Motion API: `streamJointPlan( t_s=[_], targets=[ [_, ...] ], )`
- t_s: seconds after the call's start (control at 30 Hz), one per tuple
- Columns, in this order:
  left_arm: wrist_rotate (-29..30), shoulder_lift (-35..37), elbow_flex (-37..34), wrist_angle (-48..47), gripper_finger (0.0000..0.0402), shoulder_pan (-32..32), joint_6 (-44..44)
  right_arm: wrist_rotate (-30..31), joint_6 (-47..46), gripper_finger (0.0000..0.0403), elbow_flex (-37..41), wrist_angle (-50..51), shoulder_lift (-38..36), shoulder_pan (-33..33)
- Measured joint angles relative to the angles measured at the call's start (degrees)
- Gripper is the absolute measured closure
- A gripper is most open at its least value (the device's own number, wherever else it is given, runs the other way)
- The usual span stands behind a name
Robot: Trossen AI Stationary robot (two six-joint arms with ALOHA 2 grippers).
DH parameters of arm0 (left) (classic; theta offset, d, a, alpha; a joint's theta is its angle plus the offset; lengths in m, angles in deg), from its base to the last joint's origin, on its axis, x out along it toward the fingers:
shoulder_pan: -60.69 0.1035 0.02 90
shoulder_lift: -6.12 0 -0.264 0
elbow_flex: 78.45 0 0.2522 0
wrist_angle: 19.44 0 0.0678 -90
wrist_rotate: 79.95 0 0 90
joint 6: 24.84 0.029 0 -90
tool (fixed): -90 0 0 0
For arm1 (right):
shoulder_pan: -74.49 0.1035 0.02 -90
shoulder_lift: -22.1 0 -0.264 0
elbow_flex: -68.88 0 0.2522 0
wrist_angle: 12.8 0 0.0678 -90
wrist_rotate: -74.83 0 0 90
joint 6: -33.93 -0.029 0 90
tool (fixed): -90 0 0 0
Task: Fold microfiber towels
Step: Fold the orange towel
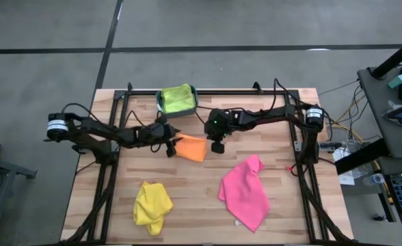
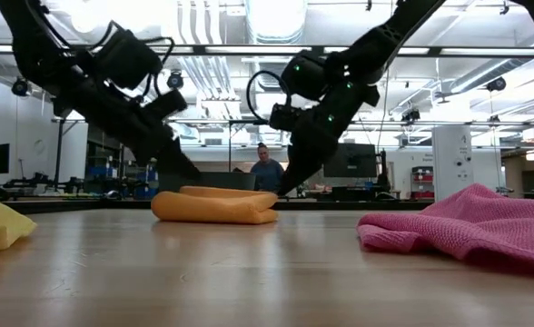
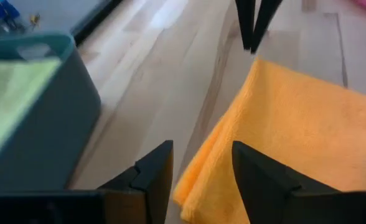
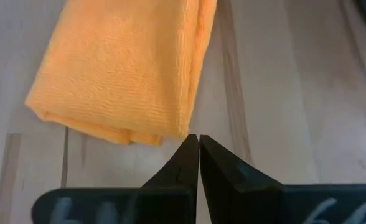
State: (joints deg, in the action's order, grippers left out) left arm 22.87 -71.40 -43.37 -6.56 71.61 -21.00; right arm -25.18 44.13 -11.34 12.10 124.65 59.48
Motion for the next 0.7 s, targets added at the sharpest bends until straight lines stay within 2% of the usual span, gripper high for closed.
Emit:
streamJointPlan(
  t_s=[0.17,0.33,0.43,0.57,0.7],
  targets=[
    [-0.74,5.62,0.00,-3.75,0.0249,-0.18,1.05,1.71,-0.78,0.0394,-0.04,-0.17,-2.13,1.74],
    [-6.51,9.14,-0.49,-6.69,0.0257,-1.59,-0.72,1.80,-3.49,0.0394,0.05,-5.92,-2.99,4.67],
    [-9.50,8.83,-1.11,-6.71,0.0268,-2.73,-2.91,1.65,-4.37,0.0394,0.07,-10.98,-1.77,7.01],
    [-10.26,5.86,-1.57,-6.89,0.0286,-4.64,-3.52,1.66,-5.82,0.0394,0.08,-18.08,1.19,10.04],
    [-10.25,2.04,-1.64,-6.82,0.0304,-4.94,-3.61,1.57,-6.85,0.0394,0.08,-21.13,4.18,12.13]
  ],
)
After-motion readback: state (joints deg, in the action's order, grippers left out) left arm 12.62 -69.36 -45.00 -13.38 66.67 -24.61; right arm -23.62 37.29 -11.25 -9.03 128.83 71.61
